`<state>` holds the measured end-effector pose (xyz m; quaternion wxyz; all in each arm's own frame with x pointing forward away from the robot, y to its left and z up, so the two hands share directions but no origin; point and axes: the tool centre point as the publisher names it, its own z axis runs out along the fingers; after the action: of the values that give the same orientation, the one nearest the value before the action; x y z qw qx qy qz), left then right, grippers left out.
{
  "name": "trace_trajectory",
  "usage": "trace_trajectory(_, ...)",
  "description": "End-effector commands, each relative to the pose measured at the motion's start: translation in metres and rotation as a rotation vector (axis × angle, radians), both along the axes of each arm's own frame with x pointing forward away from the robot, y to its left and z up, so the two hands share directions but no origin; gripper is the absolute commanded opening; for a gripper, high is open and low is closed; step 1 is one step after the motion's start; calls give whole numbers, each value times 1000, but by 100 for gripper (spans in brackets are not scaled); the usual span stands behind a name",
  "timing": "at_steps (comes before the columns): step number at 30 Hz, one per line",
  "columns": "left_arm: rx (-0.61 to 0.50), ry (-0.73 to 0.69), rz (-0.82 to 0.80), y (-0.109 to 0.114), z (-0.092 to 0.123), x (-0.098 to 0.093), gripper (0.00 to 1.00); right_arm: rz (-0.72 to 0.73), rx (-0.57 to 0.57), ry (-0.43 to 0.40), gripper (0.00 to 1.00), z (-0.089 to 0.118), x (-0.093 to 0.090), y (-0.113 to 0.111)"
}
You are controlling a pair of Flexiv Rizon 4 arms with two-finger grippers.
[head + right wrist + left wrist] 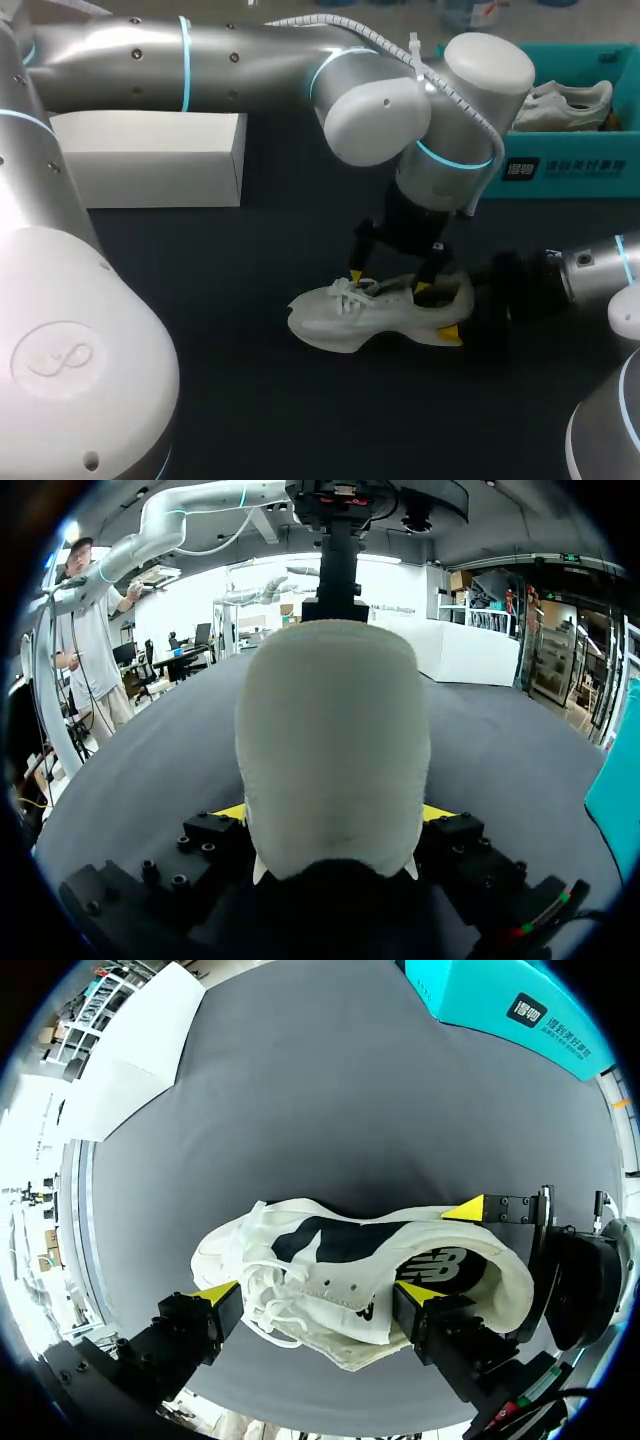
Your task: Take the shoe out of the shoebox, open the shoe tongue, remove and reinsert the insole, then place the shoe into the shoebox
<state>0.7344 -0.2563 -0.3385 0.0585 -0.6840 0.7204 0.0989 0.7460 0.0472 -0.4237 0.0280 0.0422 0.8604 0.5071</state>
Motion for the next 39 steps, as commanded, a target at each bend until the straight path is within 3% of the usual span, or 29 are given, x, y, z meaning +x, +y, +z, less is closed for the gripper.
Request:
trace_trajectory(1,-10,1,-11,7,6,-2,98,-1,-4,1,0,-1,0,2)
trace_trajectory(16,31,49,-51,-2,-11,-6,100,-1,-4,1,0,-1,0,2)
trace_trajectory(17,33,49,-51,-1,-12,-5,89,-1,-4,1,0,-1,0,2)
trace_trajectory(18,33,50,-45,1,-11,-5,47,-1,-4,1,0,-1,0,2)
trace_trajectory(19,32,50,-44,4,-9,-5,29,-1,-4,1,0,-1,0,2)
trace_trajectory(20,32,50,-43,6,-8,-5,0,-1,-4,1,0,-1,0,2)
trace_trajectory(39,-250,141,74,70,37,3,0,-1,-4,1,0,-1,0,2)
